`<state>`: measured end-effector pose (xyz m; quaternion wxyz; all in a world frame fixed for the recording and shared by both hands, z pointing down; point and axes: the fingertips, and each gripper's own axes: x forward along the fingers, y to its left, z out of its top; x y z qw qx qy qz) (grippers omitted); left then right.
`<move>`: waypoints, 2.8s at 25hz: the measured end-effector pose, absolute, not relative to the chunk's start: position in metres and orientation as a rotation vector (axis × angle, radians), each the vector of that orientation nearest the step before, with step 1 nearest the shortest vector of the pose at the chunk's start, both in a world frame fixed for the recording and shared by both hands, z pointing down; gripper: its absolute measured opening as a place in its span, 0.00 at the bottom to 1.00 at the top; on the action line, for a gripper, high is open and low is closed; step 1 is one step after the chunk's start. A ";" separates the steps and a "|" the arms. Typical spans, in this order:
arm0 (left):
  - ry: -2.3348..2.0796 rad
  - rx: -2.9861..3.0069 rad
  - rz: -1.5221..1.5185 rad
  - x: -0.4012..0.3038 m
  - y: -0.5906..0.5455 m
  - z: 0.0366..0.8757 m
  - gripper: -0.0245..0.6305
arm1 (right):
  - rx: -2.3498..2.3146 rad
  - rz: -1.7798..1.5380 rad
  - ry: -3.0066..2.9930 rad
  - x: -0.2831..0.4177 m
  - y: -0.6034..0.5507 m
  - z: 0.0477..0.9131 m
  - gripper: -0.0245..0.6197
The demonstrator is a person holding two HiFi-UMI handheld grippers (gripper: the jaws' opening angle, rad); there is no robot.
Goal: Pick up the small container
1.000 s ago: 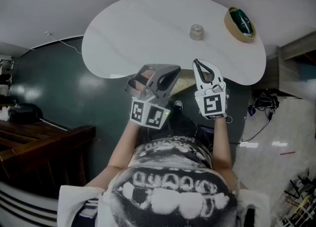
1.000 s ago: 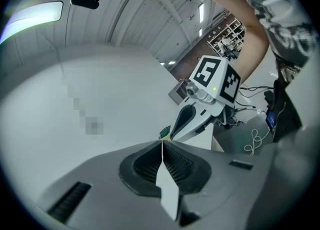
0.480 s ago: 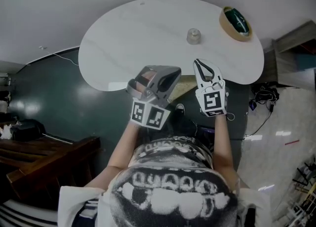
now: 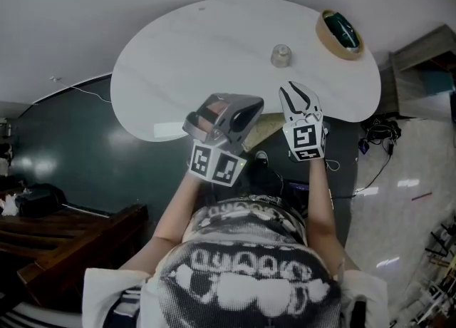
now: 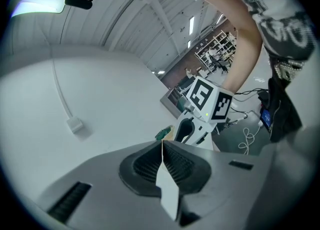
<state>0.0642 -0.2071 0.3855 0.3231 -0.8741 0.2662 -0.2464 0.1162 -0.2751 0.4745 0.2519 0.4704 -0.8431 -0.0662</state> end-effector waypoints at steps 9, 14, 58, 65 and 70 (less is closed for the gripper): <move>0.611 -2.290 -0.645 0.059 -0.220 0.394 0.04 | 1.300 -0.060 -2.240 0.117 -0.321 0.515 0.35; 0.582 -2.289 -0.644 0.058 -0.231 0.399 0.04 | 1.288 0.001 -2.185 0.122 -0.347 0.541 0.41; 0.641 -2.319 -0.810 0.015 -0.306 0.439 0.05 | 1.247 0.335 -2.113 0.127 -0.448 0.647 0.57; 0.621 -2.316 -0.813 0.014 -0.302 0.440 0.04 | 1.266 0.318 -2.102 0.125 -0.436 0.644 0.57; 0.593 -2.313 -0.812 0.016 -0.298 0.442 0.05 | 1.310 0.313 -2.111 0.126 -0.428 0.632 0.56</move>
